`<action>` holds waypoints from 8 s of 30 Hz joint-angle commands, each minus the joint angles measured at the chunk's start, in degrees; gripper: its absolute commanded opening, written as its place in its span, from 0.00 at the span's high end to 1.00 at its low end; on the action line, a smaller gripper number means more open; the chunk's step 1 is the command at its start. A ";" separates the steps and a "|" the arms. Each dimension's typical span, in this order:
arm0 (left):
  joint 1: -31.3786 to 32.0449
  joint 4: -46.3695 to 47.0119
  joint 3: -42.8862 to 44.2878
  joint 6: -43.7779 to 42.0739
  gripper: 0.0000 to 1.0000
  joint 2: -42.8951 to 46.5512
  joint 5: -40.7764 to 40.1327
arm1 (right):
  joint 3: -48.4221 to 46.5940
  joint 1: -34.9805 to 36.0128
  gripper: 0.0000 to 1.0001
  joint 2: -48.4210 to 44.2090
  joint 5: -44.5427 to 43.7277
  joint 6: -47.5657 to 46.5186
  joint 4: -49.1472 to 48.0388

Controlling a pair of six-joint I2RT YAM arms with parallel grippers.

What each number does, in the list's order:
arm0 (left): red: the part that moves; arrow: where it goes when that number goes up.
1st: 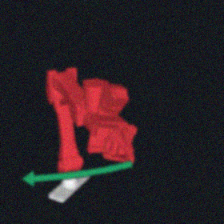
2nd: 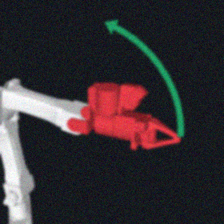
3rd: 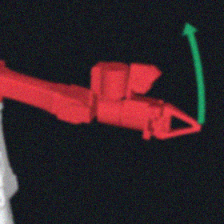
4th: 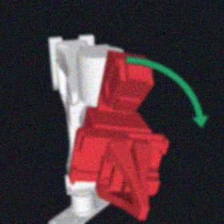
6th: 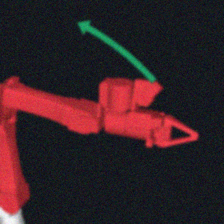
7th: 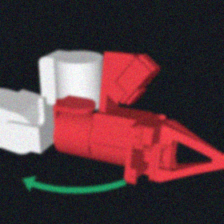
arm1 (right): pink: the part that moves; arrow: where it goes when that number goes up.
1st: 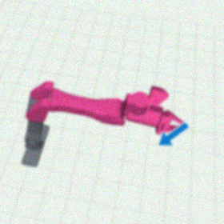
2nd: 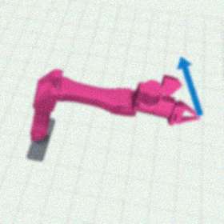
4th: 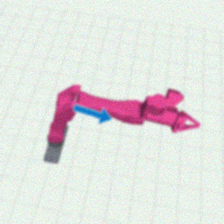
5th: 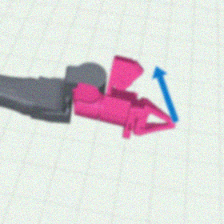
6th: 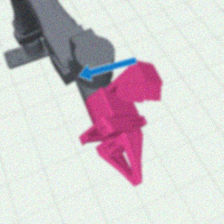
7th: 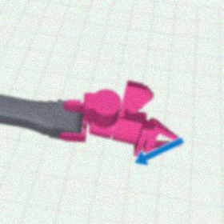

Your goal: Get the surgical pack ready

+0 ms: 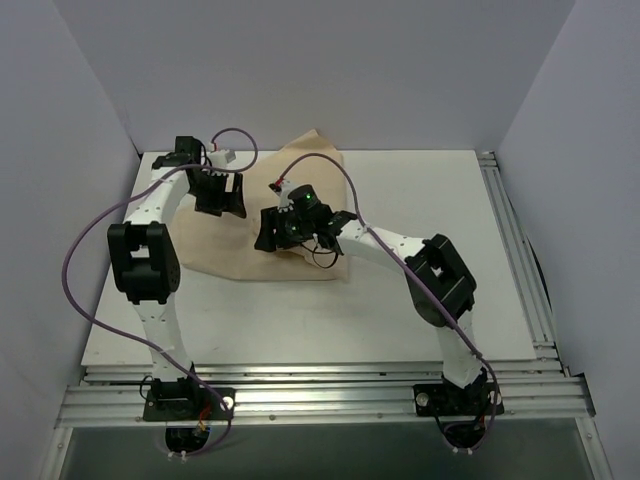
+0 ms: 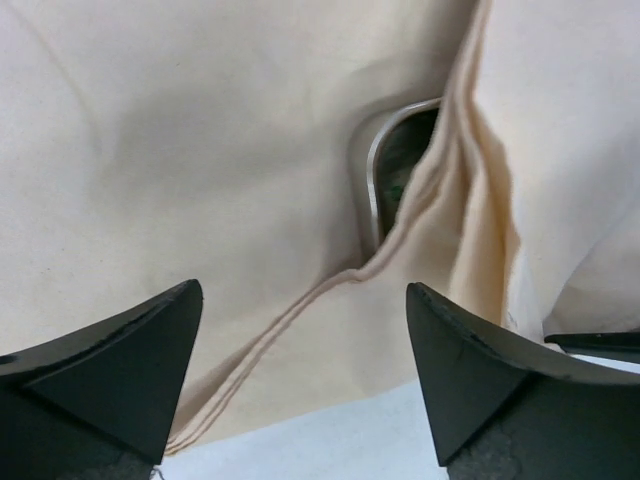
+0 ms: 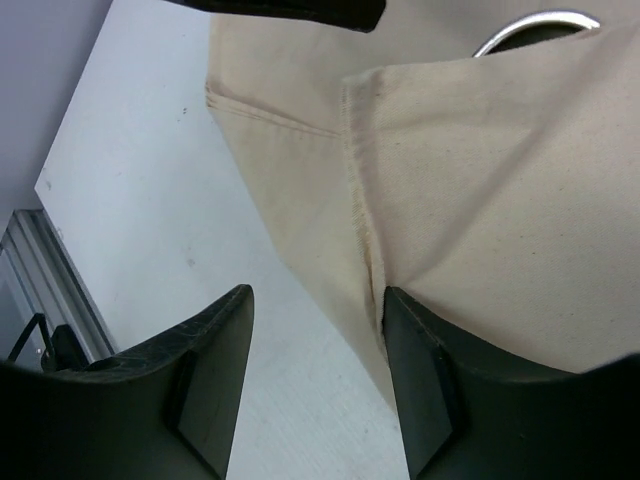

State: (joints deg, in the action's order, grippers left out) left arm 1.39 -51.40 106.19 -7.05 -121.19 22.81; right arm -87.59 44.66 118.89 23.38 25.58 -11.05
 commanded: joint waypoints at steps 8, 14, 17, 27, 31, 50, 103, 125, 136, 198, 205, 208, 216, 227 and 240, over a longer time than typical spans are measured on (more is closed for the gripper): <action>5.82 1.91 0.33 -0.25 0.06 4.56 7.42 | 3.04 -3.53 0.44 -11.05 1.49 -1.77 1.83; 5.47 2.18 1.65 1.95 0.03 3.85 3.92 | 2.25 -3.36 0.46 -6.57 4.49 1.40 -2.39; 4.51 3.05 0.95 2.30 0.00 4.90 1.89 | 1.73 -3.27 0.46 -6.31 4.49 0.09 -2.93; 7.04 0.78 -1.25 -1.03 0.08 4.12 2.25 | 3.82 -3.62 0.57 -7.69 3.44 0.34 -2.49; 7.40 0.25 -3.01 -1.56 0.22 2.36 -0.30 | 8.92 -5.55 0.62 -12.27 1.50 -0.36 0.06; 7.93 1.04 -3.09 -3.41 0.98 -1.07 -6.37 | 27.12 -5.29 1.00 -12.54 2.82 0.35 -6.44; -15.98 -5.64 12.46 0.72 0.66 -16.27 -13.93 | 22.37 -21.11 0.60 -22.64 -7.73 2.28 5.86; -9.32 -3.97 3.67 -0.68 0.98 8.41 6.72 | 24.93 -22.69 0.51 -12.37 1.49 6.94 -7.23; 10.64 -4.59 10.26 0.63 0.98 8.96 10.68 | 23.78 -19.00 0.71 -8.24 0.88 9.13 -9.43; 8.74 -7.07 8.18 1.95 0.46 4.55 2.18 | 16.22 -20.85 0.54 -10.00 2.20 10.19 1.03; 5.47 -2.04 -6.60 -1.56 0.47 6.66 -3.64 | 15.61 -19.97 0.60 -7.97 3.96 9.92 0.59; 5.20 -0.99 -10.03 -1.65 0.49 6.66 -3.73 | 15.87 -19.97 0.66 -7.97 4.48 10.36 -0.02; 5.03 0.51 -12.94 -1.48 0.51 6.93 -1.37 | 14.20 -19.79 0.65 -11.04 2.29 8.78 3.40; 5.12 0.33 -12.68 -0.86 0.56 7.81 3.30 | 15.52 -18.74 0.64 -11.14 1.32 9.04 3.76; 5.12 -0.28 -11.36 -1.21 0.57 7.37 3.12 | 7.52 -14.34 0.62 -11.31 -11.61 1.92 17.03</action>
State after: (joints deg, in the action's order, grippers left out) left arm 6.55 -53.30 93.23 -7.97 -116.14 23.00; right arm -78.46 29.65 110.04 14.52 29.61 1.65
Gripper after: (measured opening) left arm 0.436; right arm 0.376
